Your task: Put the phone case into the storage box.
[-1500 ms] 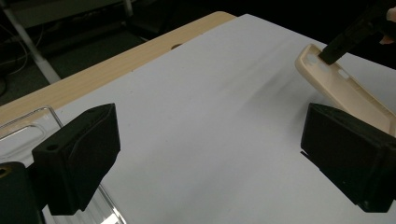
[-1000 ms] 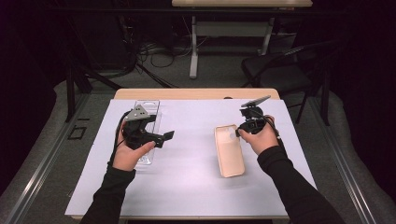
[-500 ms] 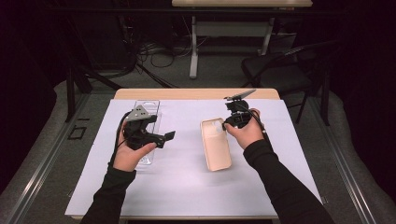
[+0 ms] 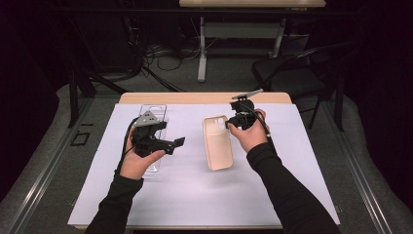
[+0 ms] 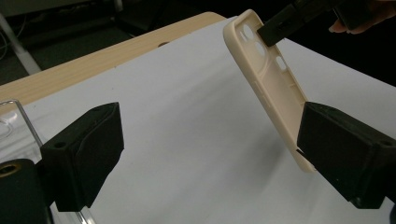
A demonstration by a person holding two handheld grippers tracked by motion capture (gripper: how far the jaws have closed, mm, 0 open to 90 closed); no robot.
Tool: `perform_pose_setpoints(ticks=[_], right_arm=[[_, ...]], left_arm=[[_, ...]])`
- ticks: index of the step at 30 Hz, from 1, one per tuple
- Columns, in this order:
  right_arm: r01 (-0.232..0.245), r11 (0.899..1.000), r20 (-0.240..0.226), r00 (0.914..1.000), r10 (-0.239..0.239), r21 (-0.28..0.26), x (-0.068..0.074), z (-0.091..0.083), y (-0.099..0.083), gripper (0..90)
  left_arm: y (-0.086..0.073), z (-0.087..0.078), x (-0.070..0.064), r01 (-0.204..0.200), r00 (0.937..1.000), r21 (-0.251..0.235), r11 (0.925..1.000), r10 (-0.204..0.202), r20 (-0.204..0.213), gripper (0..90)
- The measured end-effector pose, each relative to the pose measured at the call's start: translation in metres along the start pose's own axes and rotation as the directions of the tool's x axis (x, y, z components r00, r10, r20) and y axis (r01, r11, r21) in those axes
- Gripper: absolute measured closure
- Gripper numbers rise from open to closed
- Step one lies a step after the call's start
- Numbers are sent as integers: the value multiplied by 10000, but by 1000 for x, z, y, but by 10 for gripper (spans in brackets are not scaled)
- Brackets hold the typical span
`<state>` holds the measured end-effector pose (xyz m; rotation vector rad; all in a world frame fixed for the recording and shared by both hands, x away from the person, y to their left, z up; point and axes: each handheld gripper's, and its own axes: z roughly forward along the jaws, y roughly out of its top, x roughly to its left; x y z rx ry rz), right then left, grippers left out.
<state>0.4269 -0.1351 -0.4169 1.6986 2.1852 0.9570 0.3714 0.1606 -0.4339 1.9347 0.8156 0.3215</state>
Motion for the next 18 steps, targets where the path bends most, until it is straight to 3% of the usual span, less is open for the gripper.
perform_pose_setpoints(ticks=[7, 11, 18], right_arm=[[42, 9987, -52, 10000, -44, -508, 4, -3, 2, 873], [73, 9975, -103, 9999, -80, -707, 7, -4, 2, 873], [190, 9935, -149, 9997, -208, -1118, 13, -7, 1, 873]], left_arm=[[-1, 4, -1, 243, 9995, -9, 9997, -243, 199, 89], [-2, 7, -3, 362, 9993, 52, 9993, -363, 112, 160], [-4, 12, -6, 424, 9989, 141, 9990, -426, 207, 160]])
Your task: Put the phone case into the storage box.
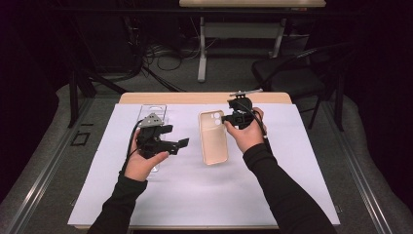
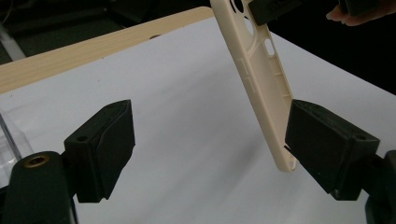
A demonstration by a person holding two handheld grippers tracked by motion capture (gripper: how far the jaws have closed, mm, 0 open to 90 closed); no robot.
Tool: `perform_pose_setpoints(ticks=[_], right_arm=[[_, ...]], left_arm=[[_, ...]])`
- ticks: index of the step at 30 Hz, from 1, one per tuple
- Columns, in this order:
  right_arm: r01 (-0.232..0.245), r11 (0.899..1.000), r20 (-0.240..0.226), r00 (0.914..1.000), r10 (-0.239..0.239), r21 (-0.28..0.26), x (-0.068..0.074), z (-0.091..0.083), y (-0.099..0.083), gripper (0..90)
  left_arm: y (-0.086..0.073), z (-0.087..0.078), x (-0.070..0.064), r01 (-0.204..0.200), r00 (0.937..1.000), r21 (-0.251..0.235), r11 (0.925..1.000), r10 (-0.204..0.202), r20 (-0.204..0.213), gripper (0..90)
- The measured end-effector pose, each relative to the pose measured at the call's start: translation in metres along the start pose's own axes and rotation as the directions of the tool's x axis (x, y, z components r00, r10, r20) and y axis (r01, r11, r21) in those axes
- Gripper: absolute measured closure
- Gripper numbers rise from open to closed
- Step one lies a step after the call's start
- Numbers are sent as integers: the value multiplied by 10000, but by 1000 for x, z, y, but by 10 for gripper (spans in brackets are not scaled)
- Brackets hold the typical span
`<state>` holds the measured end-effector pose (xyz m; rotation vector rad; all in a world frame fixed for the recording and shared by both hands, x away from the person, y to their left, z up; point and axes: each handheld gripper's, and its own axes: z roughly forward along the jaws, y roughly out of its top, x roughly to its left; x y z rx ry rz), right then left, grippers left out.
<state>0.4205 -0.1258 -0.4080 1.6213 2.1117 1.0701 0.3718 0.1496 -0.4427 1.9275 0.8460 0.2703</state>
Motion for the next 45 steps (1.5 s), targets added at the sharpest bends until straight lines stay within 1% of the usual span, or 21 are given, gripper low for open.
perform_pose_setpoints(ticks=[3, 6, 9, 11, 13, 16, 17, 19, 22, 26, 32, 35, 37, 39, 40, 41, 43, 45], right_arm=[[68, 9999, -59, 10000, -69, -89, 3, 0, -1, 873], [106, 9998, -80, 9999, -107, -158, 5, -1, -1, 874], [140, 9995, -136, 9998, -143, -277, 6, -1, -1, 874], [130, 9994, -163, 9998, -136, -336, 8, -1, -1, 873], [151, 9990, -180, 9997, -158, -416, 9, -1, -2, 874], [195, 9988, -193, 9996, -203, -451, 11, -1, -3, 873], [205, 9987, -191, 9996, -214, -463, 12, -1, -3, 873], [237, 9984, -207, 9995, -247, -513, 12, -1, -3, 874], [225, 9982, -230, 9994, -238, -552, 14, -1, -3, 873], [281, 9977, -260, 9992, -297, -617, 16, -1, -4, 874], [324, 9973, -295, 9990, -344, -661, 18, -1, -4, 873], [390, 9968, -309, 9987, -412, -695, 19, -1, -4, 873], [381, 9967, -324, 9987, -405, -720, 19, -2, -4, 873], [382, 9966, -325, 9986, -407, -726, 20, -2, -5, 874], [373, 9966, -328, 9987, -398, -732, 20, -2, -5, 873], [391, 9965, -332, 9986, -417, -743, 20, -2, -5, 873], [409, 9962, -371, 9983, -438, -768, 21, -2, -5, 873], [404, 9963, -399, 9983, -435, -758, 22, -2, -6, 873]], left_arm=[[-1, 2, -2, 67, 10000, -59, 10000, -66, 67, 160], [-1, 5, -4, -35, 9999, -23, 10000, 36, 169, 160], [-1, 7, -5, 108, 9993, -79, 9999, -105, 363, 160], [-2, 8, -5, 256, 9982, -104, 9996, -250, 536, 160], [-4, 10, -4, 490, 9961, -57, 9988, -485, 738, 162], [-6, 11, -2, 825, 9926, -41, 9966, -818, 903, 227], [-7, 12, -1, 852, 9920, -28, 9964, -846, 932, 245], [-8, 13, -1, 978, 9903, 46, 9952, -978, 989, 251], [-9, 14, 0, 1073, 9894, 118, 9942, -1079, 975, 284], [-11, 15, 0, 1261, 9856, 333, 9915, -1291, 1090, 338], [-12, 17, 0, 1493, 9798, 516, 9874, -1547, 1269, 376], [-12, 18, -2, 1578, 9766, 573, 9858, -1644, 1384, 379], [-12, 18, -3, 1493, 9770, 596, 9870, -1566, 1450, 394], [-13, 19, -6, 1377, 9808, 586, 9887, -1444, 1310, 394], [-13, 19, -7, 1363, 9807, 585, 9889, -1430, 1334, 394], [-13, 19, -7, 1478, 9789, 630, 9870, -1551, 1329, 394], [-14, 20, -8, 1548, 9779, 620, 9860, -1619, 1325, 394], [-15, 21, -8, 1731, 9735, 685, 9825, -1813, 1393, 397]])
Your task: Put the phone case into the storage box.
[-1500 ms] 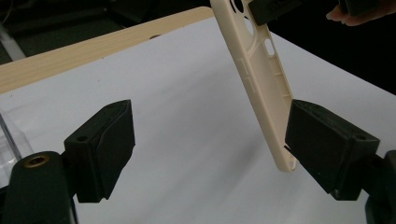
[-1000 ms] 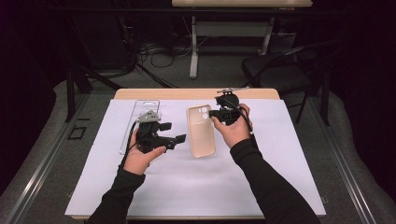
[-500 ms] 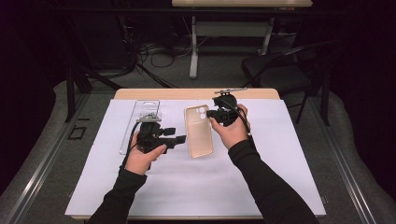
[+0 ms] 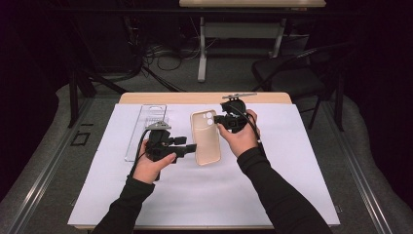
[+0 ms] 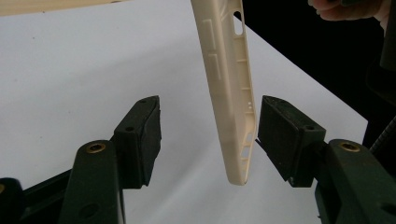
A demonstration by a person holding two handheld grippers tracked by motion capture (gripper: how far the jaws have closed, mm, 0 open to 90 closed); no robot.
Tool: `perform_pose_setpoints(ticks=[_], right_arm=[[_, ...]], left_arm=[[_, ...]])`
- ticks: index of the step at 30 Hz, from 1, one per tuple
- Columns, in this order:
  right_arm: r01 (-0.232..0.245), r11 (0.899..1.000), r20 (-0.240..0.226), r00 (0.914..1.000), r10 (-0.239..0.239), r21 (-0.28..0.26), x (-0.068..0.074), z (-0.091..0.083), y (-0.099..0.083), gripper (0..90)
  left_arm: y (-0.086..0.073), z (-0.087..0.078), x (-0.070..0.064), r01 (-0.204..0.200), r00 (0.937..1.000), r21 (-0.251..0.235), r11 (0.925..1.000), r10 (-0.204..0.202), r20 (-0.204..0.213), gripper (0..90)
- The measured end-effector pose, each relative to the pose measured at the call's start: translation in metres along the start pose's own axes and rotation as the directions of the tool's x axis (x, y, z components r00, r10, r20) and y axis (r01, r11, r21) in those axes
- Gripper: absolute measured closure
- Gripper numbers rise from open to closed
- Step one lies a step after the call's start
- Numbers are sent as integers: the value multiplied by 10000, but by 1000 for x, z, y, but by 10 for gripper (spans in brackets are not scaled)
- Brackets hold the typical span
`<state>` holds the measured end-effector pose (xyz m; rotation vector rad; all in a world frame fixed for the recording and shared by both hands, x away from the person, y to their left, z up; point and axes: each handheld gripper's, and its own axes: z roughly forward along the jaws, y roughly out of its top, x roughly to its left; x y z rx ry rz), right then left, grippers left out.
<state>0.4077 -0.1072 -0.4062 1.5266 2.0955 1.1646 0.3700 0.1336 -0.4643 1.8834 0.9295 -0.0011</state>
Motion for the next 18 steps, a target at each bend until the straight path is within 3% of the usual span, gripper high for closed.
perform_pose_setpoints(ticks=[6, 11, 18], right_arm=[[-18, 10000, -87, 10000, 18, 8, 2, 0, -1, 873], [3, 10000, -113, 9999, -3, 4, 3, 1, -2, 873], [38, 10000, -168, 9999, -38, -13, 5, 2, -3, 873]], left_arm=[[-3, 2, 2, 510, 9987, 64, 9987, -510, 33, 410], [-5, 2, 7, 1183, 9922, -9, 9930, -1182, 389, 466], [-5, 3, 8, 1189, 9920, 2, 9929, -1188, 429, 531]])
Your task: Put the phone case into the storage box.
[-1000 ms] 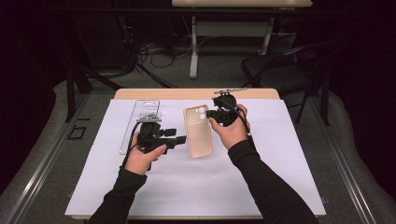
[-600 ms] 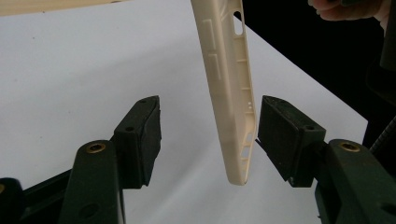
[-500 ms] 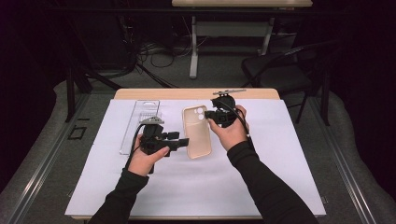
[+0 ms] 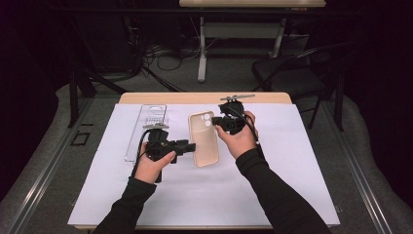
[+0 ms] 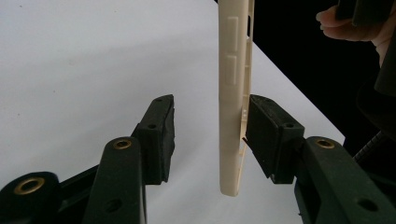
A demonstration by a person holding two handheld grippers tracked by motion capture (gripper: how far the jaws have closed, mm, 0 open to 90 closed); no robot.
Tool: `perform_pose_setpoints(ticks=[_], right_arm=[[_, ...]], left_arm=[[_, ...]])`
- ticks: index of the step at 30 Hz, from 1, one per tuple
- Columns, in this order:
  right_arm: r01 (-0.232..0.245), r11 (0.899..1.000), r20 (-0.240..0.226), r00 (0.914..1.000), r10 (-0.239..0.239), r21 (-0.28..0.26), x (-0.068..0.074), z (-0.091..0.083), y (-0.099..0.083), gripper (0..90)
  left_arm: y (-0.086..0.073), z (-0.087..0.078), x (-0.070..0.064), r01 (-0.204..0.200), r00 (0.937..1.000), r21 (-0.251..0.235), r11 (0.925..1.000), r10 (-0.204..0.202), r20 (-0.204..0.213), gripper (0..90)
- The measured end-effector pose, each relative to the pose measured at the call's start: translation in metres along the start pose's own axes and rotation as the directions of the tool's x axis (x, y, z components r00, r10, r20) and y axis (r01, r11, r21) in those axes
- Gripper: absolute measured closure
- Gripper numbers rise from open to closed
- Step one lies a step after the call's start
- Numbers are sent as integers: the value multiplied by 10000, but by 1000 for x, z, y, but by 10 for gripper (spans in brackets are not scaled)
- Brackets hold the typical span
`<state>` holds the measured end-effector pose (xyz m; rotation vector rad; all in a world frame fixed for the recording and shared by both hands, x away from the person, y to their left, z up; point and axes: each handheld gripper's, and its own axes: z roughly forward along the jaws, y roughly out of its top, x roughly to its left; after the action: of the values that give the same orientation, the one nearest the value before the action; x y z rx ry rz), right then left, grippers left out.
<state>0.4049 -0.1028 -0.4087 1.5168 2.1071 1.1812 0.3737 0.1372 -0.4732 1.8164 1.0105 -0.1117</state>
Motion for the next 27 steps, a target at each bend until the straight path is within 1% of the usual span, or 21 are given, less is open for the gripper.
perform_pose_setpoints(ticks=[11, 13, 15, 16, 17, 20, 23, 25, 27], right_arm=[[77, 10000, -111, 9999, -76, 46, 5, 2, -2, 873], [55, 10000, -152, 9999, -54, 68, 6, 3, -2, 873], [119, 9999, -174, 9998, -118, 38, 7, 3, -2, 873], [76, 10000, -188, 9998, -75, 61, 8, 3, -2, 873], [69, 10000, -225, 9997, -67, 58, 8, 3, -2, 873], [77, 9999, -245, 9997, -75, 72, 10, 3, -2, 873], [88, 9999, -306, 9995, -86, 66, 11, 4, -3, 873], [82, 9999, -331, 9994, -79, 94, 12, 4, -3, 873], [93, 9999, -339, 9994, -91, 65, 13, 5, -3, 873]], left_arm=[[-2, 3, -1, 5, 10000, 198, 9998, -4, -14, 603], [-2, 4, -1, -68, 10000, 286, 9996, 67, 29, 613], [-2, 5, -2, -75, 10000, 292, 9995, 75, 4, 623], [-2, 5, -2, -105, 9999, 290, 9995, 105, 1, 627], [-2, 5, -2, -57, 10000, 288, 9996, 56, 14, 629], [-2, 5, -1, 272, 9994, 407, 9988, -280, 188, 637], [-2, 4, -2, 256, 9995, 453, 9986, -264, 164, 663], [-2, 4, -2, 159, 9997, 477, 9987, -167, 174, 677], [-2, 4, -2, 192, 9997, 475, 9987, -200, 160, 686]])
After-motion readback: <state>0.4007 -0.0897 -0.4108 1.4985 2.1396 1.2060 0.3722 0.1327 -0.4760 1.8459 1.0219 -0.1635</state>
